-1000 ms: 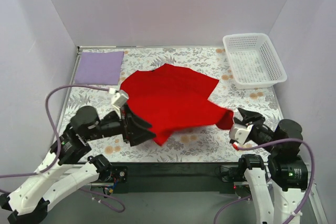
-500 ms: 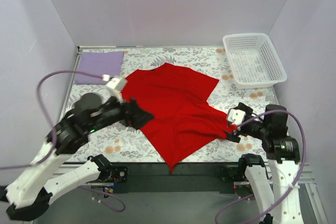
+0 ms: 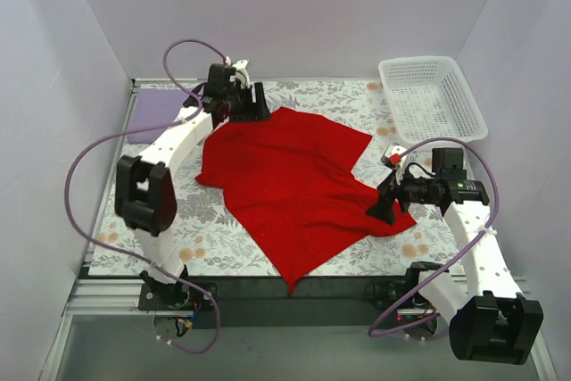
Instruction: Fold and stack the t-shirts
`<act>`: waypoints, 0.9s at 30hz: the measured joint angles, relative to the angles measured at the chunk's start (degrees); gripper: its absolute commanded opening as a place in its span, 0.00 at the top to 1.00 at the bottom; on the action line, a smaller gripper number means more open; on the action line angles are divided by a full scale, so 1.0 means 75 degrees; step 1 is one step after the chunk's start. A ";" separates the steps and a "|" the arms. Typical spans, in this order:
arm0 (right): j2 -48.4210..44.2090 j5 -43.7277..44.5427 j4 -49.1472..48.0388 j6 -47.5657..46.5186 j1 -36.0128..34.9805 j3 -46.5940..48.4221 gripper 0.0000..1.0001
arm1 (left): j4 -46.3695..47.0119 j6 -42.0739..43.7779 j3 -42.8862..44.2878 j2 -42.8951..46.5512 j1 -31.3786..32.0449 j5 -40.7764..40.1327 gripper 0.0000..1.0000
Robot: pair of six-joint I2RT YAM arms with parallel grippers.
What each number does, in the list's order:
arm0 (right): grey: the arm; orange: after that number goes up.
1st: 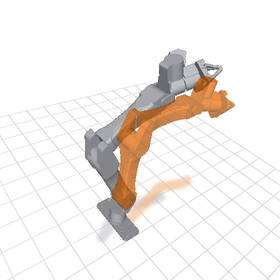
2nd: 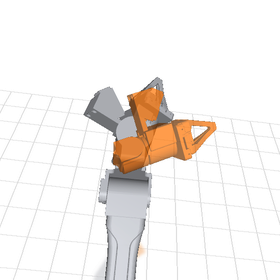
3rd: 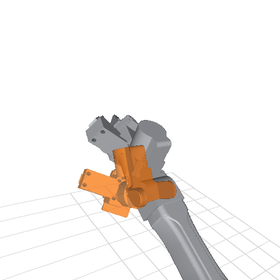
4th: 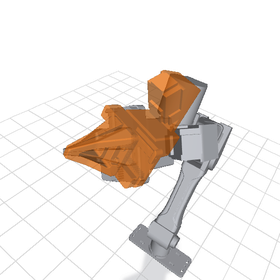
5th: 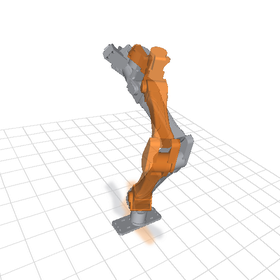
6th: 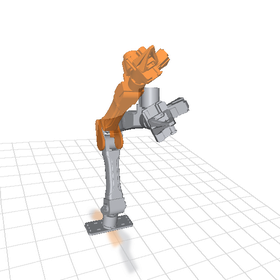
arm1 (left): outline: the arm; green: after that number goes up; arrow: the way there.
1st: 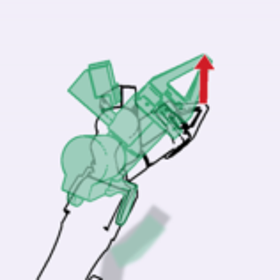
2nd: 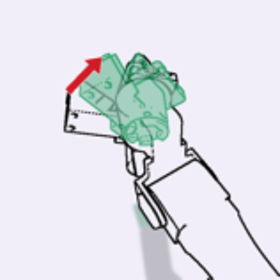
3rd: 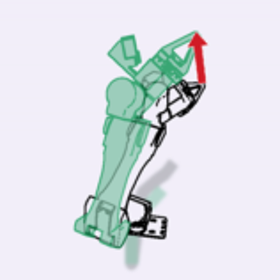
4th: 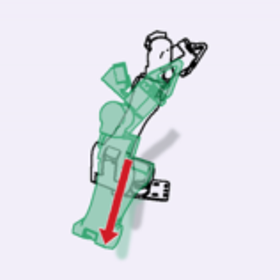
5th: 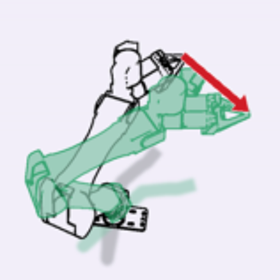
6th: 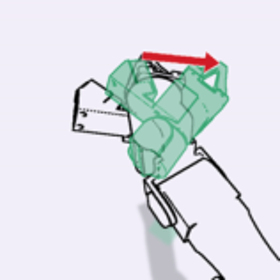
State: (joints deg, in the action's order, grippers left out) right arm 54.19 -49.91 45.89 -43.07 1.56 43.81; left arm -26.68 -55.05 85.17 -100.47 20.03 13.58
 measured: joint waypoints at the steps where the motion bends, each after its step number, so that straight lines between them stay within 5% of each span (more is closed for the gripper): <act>1: 0.0026 0.0000 -0.0079 0.0050 0.0023 0.0000 0.05 | 0.0058 0.0035 0.0507 -0.0519 -0.0087 0.0163 0.40; 10: 0.0079 -0.0230 -0.0405 0.0149 0.0391 -0.0003 0.04 | 0.0624 0.0466 0.3829 -0.4415 0.0047 0.0618 0.42; 19: 0.0143 -0.0839 -0.0533 0.0149 0.0752 -0.0020 0.04 | 0.0711 0.0504 0.4622 -0.5697 0.0058 0.0341 0.46; 22: 0.0143 -0.0970 -0.0539 0.0149 0.0825 -0.0032 0.04 | 0.0726 0.0452 0.4721 -0.5697 0.0055 0.0280 0.52; 27: 0.0184 -0.1072 -0.0542 0.0152 0.0892 -0.0032 0.04 | 0.0708 0.0338 0.4870 -0.5829 0.0125 0.0294 0.77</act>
State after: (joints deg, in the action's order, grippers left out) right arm 55.57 -57.95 41.82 -41.93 8.25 43.57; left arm -21.37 -52.51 121.69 -144.18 20.97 15.79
